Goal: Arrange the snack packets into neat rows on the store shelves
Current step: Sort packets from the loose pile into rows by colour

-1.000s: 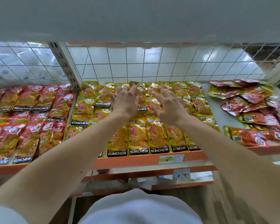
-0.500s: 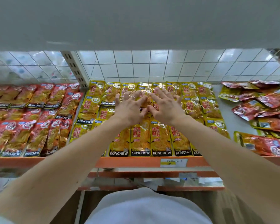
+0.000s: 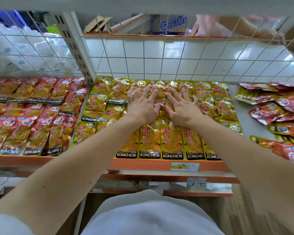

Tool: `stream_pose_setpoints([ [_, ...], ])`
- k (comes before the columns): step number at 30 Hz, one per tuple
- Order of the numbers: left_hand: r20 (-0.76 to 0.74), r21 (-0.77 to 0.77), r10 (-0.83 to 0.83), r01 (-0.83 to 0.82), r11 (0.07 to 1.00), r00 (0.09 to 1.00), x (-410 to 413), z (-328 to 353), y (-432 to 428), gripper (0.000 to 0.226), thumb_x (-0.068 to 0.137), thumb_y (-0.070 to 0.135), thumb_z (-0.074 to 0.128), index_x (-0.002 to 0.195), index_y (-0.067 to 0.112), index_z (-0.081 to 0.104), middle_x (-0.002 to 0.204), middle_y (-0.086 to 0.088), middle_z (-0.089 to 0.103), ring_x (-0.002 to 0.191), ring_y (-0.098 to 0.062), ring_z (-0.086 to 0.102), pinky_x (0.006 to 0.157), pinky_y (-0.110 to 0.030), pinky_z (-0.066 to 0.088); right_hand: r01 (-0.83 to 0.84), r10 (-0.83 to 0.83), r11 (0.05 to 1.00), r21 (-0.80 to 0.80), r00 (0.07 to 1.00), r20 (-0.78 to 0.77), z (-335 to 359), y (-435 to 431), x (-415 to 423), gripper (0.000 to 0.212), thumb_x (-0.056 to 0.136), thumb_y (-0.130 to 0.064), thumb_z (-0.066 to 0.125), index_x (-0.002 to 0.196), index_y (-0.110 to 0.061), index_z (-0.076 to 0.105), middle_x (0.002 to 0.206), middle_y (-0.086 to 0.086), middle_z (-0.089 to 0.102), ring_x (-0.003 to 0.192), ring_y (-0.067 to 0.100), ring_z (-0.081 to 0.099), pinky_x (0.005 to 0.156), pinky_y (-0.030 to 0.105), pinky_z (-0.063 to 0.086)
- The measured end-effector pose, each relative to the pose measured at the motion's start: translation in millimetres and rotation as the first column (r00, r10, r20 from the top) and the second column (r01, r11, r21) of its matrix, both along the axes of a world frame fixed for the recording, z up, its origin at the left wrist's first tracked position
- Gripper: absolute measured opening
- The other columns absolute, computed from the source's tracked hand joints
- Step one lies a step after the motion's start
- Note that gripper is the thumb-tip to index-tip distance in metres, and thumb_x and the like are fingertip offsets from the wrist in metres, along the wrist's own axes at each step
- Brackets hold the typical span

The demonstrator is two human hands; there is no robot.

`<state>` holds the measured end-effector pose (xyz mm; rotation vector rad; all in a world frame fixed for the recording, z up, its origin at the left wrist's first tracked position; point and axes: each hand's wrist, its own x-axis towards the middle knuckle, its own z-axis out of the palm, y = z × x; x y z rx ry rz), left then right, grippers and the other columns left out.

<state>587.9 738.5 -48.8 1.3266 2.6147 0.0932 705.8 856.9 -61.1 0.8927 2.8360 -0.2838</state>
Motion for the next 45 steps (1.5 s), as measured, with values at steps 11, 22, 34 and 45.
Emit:
stream_pose_setpoints([
  [11, -0.021, -0.093, 0.013, -0.015, 0.996, 1.000, 11.8, -6.1, -1.9, 0.055, 0.104, 0.058, 0.020, 0.156, 0.049, 0.006, 0.168, 0.003, -0.009, 0.152, -0.039, -0.011, 0.118, -0.065, -0.008, 0.017, -0.017, 1.000, -0.026, 1.000, -0.007, -7.0, 1.1, 12.5, 0.070, 0.093, -0.076, 0.010, 0.156, -0.047, 0.002, 0.167, -0.008, -0.012, 0.151, 0.036, -0.017, 0.116, 0.065, -0.010],
  [22, -0.009, 0.046, 0.071, -0.070, 0.996, 0.997, 29.7, 9.3, -21.4, 0.058, 0.104, 0.055, 0.025, 0.158, 0.043, 0.006, 0.169, 0.006, -0.004, 0.154, -0.026, -0.007, 0.119, -0.061, -0.007, -0.038, 0.033, 0.999, -0.037, 0.990, -0.138, 11.4, -1.0, 31.7, 0.070, 0.096, -0.072, 0.016, 0.158, -0.041, 0.007, 0.167, -0.008, -0.006, 0.153, 0.027, -0.013, 0.117, 0.063, -0.007],
  [34, -0.067, 0.222, 0.104, -0.087, 0.971, 0.992, 90.5, 29.7, -44.6, 0.060, 0.104, 0.053, 0.029, 0.158, 0.040, 0.008, 0.168, 0.006, 0.002, 0.154, -0.025, -0.004, 0.120, -0.058, -0.005, -0.068, 0.066, 0.998, 0.009, 0.919, -0.389, 32.2, -9.4, 79.2, 0.067, 0.096, -0.067, 0.033, 0.156, -0.041, 0.017, 0.167, -0.010, 0.007, 0.154, 0.023, -0.003, 0.119, 0.058, 0.002],
  [45, -0.054, 0.343, 0.084, -0.061, 0.937, 0.995, 116.9, 43.4, -76.0, 0.061, 0.102, 0.051, 0.035, 0.158, 0.039, 0.015, 0.167, 0.007, 0.012, 0.153, -0.022, 0.007, 0.119, -0.056, -0.002, -0.003, 0.007, 1.000, 0.009, 0.907, -0.422, 49.1, -42.1, 117.2, 0.066, 0.094, -0.065, 0.035, 0.155, -0.040, 0.024, 0.167, -0.009, 0.009, 0.154, 0.022, -0.001, 0.118, 0.054, -0.001],
])
